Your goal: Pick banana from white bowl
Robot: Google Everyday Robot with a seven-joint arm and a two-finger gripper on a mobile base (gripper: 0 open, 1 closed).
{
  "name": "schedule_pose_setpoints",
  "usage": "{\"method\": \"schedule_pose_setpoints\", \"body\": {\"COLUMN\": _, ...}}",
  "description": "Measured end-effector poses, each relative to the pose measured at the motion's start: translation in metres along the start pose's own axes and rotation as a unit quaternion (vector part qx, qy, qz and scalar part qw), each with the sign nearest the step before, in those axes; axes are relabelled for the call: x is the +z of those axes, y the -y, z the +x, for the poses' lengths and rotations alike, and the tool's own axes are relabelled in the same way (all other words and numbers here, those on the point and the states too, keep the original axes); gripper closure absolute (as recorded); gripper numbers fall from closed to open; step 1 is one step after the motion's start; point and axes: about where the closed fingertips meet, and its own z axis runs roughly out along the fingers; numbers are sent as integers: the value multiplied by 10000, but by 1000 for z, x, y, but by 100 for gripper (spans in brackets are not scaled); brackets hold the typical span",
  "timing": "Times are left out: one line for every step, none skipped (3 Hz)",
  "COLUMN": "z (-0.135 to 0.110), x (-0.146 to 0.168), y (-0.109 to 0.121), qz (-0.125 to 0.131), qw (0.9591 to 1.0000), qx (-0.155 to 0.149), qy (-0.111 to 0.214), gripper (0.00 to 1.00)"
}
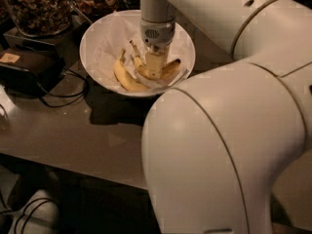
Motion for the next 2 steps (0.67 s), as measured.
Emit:
{"method": "schedule_pose_setpoints", "body": {"z": 1, "x": -13, "y": -1, "qz": 48, "qw": 9996, "qx": -98, "qy": 243, "gripper": 100}}
{"method": "schedule_pose_setpoints", "body": {"z": 2, "x": -26, "y": -3, "qz": 66, "qw": 9988, "qx": -199, "qy": 443, "gripper": 100}}
